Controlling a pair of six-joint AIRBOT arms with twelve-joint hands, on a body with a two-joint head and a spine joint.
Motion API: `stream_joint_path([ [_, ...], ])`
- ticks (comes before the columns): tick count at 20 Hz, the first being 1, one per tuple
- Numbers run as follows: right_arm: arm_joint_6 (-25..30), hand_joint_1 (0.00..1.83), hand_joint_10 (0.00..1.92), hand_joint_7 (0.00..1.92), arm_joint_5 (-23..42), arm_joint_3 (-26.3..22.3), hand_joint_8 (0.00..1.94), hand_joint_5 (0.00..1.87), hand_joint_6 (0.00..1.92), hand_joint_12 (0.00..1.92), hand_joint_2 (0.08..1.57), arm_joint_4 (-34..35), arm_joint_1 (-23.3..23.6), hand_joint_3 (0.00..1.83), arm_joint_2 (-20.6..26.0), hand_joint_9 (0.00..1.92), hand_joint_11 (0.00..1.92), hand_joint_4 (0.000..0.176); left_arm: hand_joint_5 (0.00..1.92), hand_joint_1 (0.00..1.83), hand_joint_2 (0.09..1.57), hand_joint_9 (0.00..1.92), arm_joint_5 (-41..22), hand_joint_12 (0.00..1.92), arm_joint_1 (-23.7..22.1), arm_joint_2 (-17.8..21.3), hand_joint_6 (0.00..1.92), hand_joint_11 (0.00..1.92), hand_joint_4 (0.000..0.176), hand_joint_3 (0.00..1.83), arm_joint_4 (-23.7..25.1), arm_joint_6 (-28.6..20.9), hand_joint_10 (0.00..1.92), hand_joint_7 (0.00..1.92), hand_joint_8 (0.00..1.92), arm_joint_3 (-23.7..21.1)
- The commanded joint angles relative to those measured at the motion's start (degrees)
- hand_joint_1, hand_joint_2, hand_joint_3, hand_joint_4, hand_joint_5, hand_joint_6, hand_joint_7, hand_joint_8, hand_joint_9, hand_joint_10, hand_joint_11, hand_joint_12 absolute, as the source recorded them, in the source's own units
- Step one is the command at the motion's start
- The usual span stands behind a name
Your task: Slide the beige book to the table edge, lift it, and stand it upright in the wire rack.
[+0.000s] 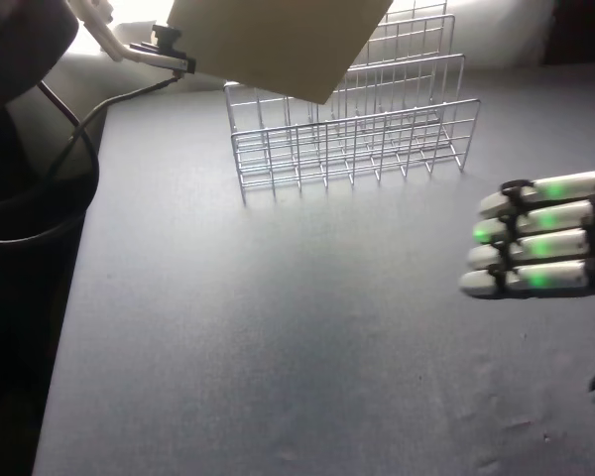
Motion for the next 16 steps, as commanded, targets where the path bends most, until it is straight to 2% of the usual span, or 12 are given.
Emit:
stream_joint_path([
  [1,0.5,0.15,0.00,0.19,2.7,0.0,0.00,0.14,0.00,0.29,1.17,2.6,-0.3,0.00,1.2,0.15,0.00,0.000,0.87,1.23,1.18,0.91,-8.1,1.75,-0.3,0.2,1.00,0.86,0.000,0.00,-1.5,-0.8,1.60,0.88,1.42,0.5],
  [3,2.2,0.18,0.00,0.20,3.8,0.0,0.00,0.15,0.00,0.31,1.17,2.6,-1.6,0.00,3.5,0.16,0.00,0.000,0.85,1.23,1.18,0.90,-8.6,1.76,0.1,0.1,1.03,0.85,0.000,0.00,-1.9,-0.8,1.61,0.87,1.44,0.6],
  [7,10.4,0.14,0.01,0.19,3.4,0.0,0.00,0.14,0.00,0.39,1.17,3.3,-2.3,0.00,7.9,0.19,0.00,0.000,0.84,1.22,1.19,0.89,-9.7,1.77,0.9,-0.2,1.05,0.85,0.000,0.00,-2.3,-0.8,1.61,0.86,1.44,0.4],
  [8,11.9,0.15,0.01,0.19,1.9,-0.1,0.00,0.14,0.00,0.41,1.17,5.7,-2.3,0.00,8.2,0.19,0.00,0.000,0.85,1.22,1.19,0.89,-10.0,1.76,1.2,-0.3,1.04,0.84,0.000,0.00,-2.3,-0.8,1.60,0.86,1.45,0.4],
  [10,15.1,0.15,0.00,0.18,-0.4,-0.2,0.00,0.13,0.00,0.41,1.17,6.2,-1.8,0.00,7.9,0.18,0.00,0.000,0.85,1.23,1.18,0.90,-10.5,1.75,1.8,-0.7,1.02,0.86,0.000,0.00,-2.3,-0.8,1.61,0.87,1.44,0.2],
  [11,16.5,0.13,0.00,0.17,-4.0,-0.7,0.00,0.12,0.00,0.36,1.17,6.2,-1.7,0.00,7.6,0.18,0.00,0.000,0.87,1.23,1.18,0.92,-10.8,1.74,2.2,-1.0,1.00,0.88,0.000,0.00,-2.3,-0.8,1.61,0.88,1.43,0.2],
  [14,18.0,0.13,0.00,0.17,-9.5,-1.4,0.00,0.13,0.00,0.35,1.17,6.2,-1.8,0.00,7.2,0.17,0.00,0.000,0.87,1.23,1.18,0.93,-11.4,1.76,2.8,-1.4,1.00,0.87,0.000,0.00,-2.3,-0.8,1.62,0.88,1.43,-0.1],
  [16,18.8,0.13,0.00,0.18,-10.9,-1.4,0.00,0.13,0.00,0.35,1.17,6.2,-1.8,0.00,7.2,0.17,0.00,0.000,0.87,1.23,1.18,0.93,-12.3,1.76,3.2,-1.9,1.00,0.87,0.000,0.00,-2.3,-0.7,1.62,0.88,1.43,0.2],
])
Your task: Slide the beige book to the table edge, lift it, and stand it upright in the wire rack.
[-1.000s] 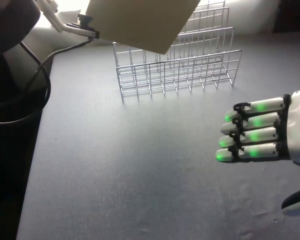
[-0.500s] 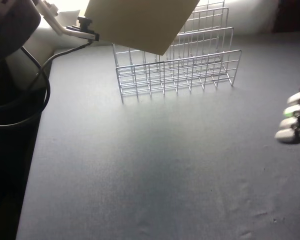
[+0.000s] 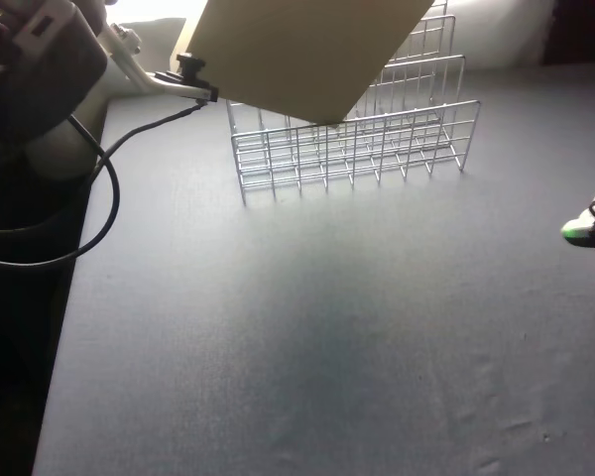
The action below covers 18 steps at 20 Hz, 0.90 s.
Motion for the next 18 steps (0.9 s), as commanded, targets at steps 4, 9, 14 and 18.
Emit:
stream_joint_path([
  [4,1.1,0.13,0.00,0.19,1.5,-0.6,0.00,0.13,0.00,0.37,1.17,2.0,1.3,0.00,0.3,0.18,0.00,0.000,0.86,1.23,1.18,0.93,-10.3,1.74,0.5,-1.4,1.02,0.86,0.000,0.00,-2.4,-0.9,1.59,0.89,1.41,1.6],
  [9,1.9,0.14,0.00,0.19,0.5,-1.1,0.00,0.13,0.00,0.37,1.18,2.0,2.2,0.00,0.2,0.18,0.00,0.000,0.84,1.23,1.18,0.93,-12.7,1.74,1.9,-3.7,1.04,0.86,0.000,0.00,-3.1,-1.5,1.59,0.87,1.44,3.9],
  [14,1.8,0.11,0.00,0.20,0.5,-1.0,0.00,0.15,0.00,0.38,1.18,2.0,2.4,0.00,0.2,0.18,0.00,0.000,0.88,1.22,1.17,0.92,-15.7,1.75,2.9,-6.4,1.01,0.83,0.000,0.00,-4.6,-2.1,1.55,0.89,1.37,7.7],
  [18,1.8,0.14,0.00,0.21,0.5,-1.0,0.00,0.16,0.00,0.43,1.18,2.0,2.6,0.00,0.2,0.19,0.00,0.000,0.87,1.23,1.17,0.93,-18.4,1.72,3.8,-8.2,1.01,0.87,0.000,0.00,-7.1,-2.2,1.57,0.89,1.40,9.9],
])
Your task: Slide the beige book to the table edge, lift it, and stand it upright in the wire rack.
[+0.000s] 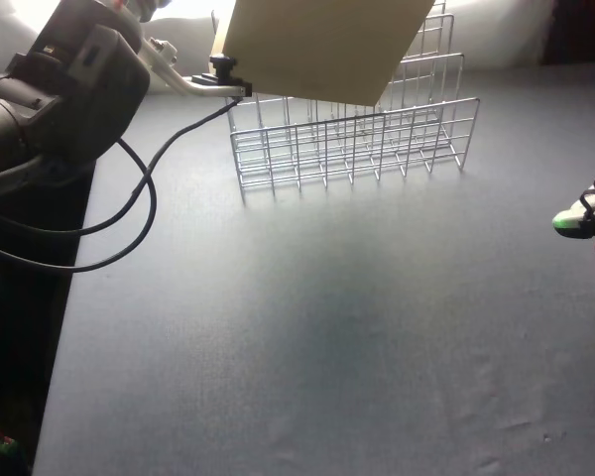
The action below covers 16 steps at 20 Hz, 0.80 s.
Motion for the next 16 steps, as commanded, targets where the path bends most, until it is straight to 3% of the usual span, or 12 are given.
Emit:
stream_joint_path([
  [1,0.3,0.13,0.00,0.20,1.9,0.0,0.00,0.15,0.00,0.40,1.18,1.8,0.7,0.00,0.3,0.19,0.00,0.000,0.88,1.23,1.17,0.94,-8.7,1.73,0.0,0.2,0.99,0.88,0.000,0.00,-1.5,-1.0,1.58,0.89,1.40,0.5],
  [16,0.4,0.17,0.00,0.20,1.9,0.0,0.00,0.16,0.00,0.50,1.17,1.9,1.2,0.00,0.3,0.19,0.00,0.000,0.88,1.24,1.16,0.95,-14.5,1.72,4.8,-0.9,0.98,0.88,0.000,0.00,-9.7,2.2,1.55,0.91,1.37,-3.5],
])
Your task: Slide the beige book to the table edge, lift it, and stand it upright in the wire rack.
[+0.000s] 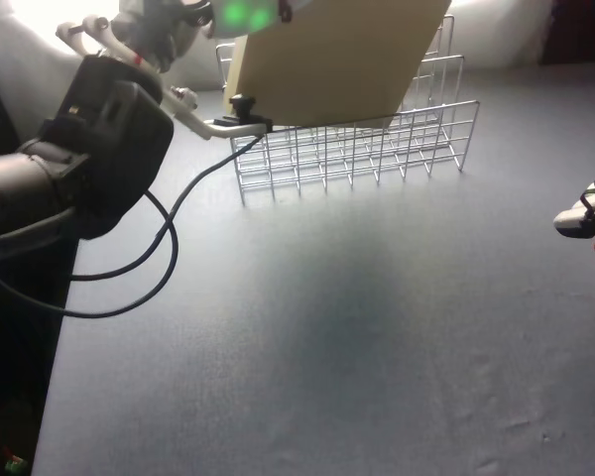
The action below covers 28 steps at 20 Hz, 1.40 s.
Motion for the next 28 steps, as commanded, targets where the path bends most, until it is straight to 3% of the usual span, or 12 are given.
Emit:
stream_joint_path([
  [1,0.3,0.15,0.00,0.21,2.0,0.0,0.00,0.16,0.00,0.48,1.18,1.8,1.0,0.00,0.2,0.19,0.00,0.000,0.89,1.24,1.16,0.95,-8.2,1.70,-0.1,0.2,0.98,0.89,0.000,0.00,-0.4,-1.0,1.54,0.91,1.37,0.0],
  [11,0.5,0.13,0.00,0.20,2.0,0.0,0.00,0.15,0.00,0.45,1.18,2.0,1.6,0.00,0.2,0.18,0.00,0.000,0.88,1.23,1.17,0.94,-12.9,1.73,2.8,-3.6,0.99,0.88,0.000,0.00,-3.0,-5.1,1.56,0.90,1.39,4.8],
  [20,0.5,0.16,0.00,0.20,2.0,0.0,0.00,0.15,0.00,0.46,1.18,2.0,1.7,0.00,0.2,0.19,0.00,0.000,0.85,1.22,1.18,0.92,-13.7,1.73,2.1,-6.4,1.05,0.86,0.000,0.00,-2.9,-8.2,1.56,0.89,1.39,11.4],
  [26,0.5,0.15,0.00,0.21,2.2,0.0,0.00,0.16,0.01,0.52,1.18,2.0,1.9,0.00,0.1,0.21,0.00,0.000,0.89,1.23,1.16,0.93,-14.1,1.70,2.3,-7.1,0.98,0.87,0.000,0.00,-3.3,-8.5,1.52,0.91,1.36,11.0],
  [28,0.5,0.15,0.00,0.18,2.2,0.0,0.00,0.15,0.00,0.39,1.19,2.0,1.9,0.00,0.1,0.17,0.00,0.000,0.90,1.23,1.16,0.92,-15.0,1.71,2.6,-7.4,0.98,0.85,0.000,0.00,-4.9,-8.1,1.51,0.91,1.35,10.4],
])
